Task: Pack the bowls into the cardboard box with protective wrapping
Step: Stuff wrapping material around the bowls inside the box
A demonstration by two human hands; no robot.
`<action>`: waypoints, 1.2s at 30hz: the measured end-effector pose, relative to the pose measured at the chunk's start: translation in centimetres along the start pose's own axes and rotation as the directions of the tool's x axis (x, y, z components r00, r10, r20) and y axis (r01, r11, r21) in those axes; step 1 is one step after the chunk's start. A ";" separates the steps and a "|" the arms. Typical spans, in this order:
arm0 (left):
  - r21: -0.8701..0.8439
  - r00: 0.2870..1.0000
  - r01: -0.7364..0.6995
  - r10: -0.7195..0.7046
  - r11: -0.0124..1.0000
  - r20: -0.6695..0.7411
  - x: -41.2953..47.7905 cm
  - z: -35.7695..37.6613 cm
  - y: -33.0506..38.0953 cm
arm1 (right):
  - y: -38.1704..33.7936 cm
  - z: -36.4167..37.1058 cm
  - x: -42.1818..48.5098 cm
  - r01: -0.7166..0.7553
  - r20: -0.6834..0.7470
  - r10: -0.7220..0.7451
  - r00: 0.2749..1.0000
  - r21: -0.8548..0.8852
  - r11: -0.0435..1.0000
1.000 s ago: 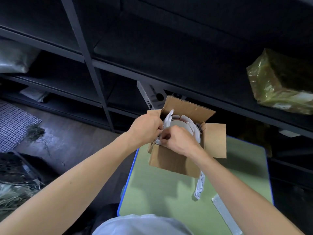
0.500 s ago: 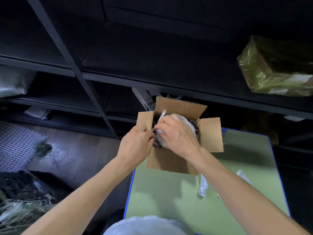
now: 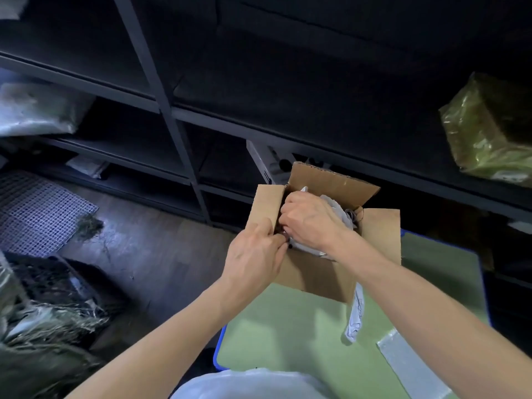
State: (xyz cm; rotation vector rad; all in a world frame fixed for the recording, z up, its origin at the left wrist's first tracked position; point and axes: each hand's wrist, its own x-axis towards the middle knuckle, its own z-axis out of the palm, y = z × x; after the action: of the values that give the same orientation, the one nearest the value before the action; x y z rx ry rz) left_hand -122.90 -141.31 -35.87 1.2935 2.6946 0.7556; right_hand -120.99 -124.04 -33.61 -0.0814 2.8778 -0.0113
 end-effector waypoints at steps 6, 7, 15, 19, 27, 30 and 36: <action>0.012 1.000 -0.002 0.002 1.000 0.019 0.4 -0.1 0.1 | 0.2 0.6 0.0 0.070 -0.020 -0.072 0.997 -0.098 0.993; 0.021 1.000 -0.015 0.015 1.000 0.025 0.4 -0.2 0.0 | 0.3 0.5 -0.1 0.087 -0.040 -0.092 0.995 -0.118 0.989; 0.058 0.996 -0.040 0.035 0.998 0.082 0.5 0.2 -0.8 | -0.1 0.7 0.3 -0.015 0.017 0.016 1.000 -0.037 0.999; 0.127 0.992 -0.044 0.028 0.991 0.126 0.3 0.3 -1.0 | -0.2 0.5 -0.1 -0.010 -0.061 0.005 0.998 -0.086 0.996; 0.223 0.969 -0.057 0.000 0.973 0.246 0.7 0.1 -0.7 | 0.7 0.6 -2.7 -0.019 -0.073 0.012 0.997 -0.095 0.995; 0.276 0.955 -0.081 -0.005 0.958 0.296 1.3 -0.2 -0.3 | 0.0 1.1 -2.9 -0.072 -0.057 0.067 0.996 -0.092 0.993; 0.231 0.956 -0.068 -0.003 0.970 0.293 0.6 -0.6 -0.6 | -0.2 1.1 -4.7 -0.140 -0.184 0.151 0.971 0.067 0.988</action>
State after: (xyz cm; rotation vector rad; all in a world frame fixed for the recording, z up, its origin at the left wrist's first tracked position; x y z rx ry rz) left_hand -123.85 -141.47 -35.52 1.3746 2.5845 0.2184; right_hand -116.18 -123.94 -33.49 0.1494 3.0628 -0.0716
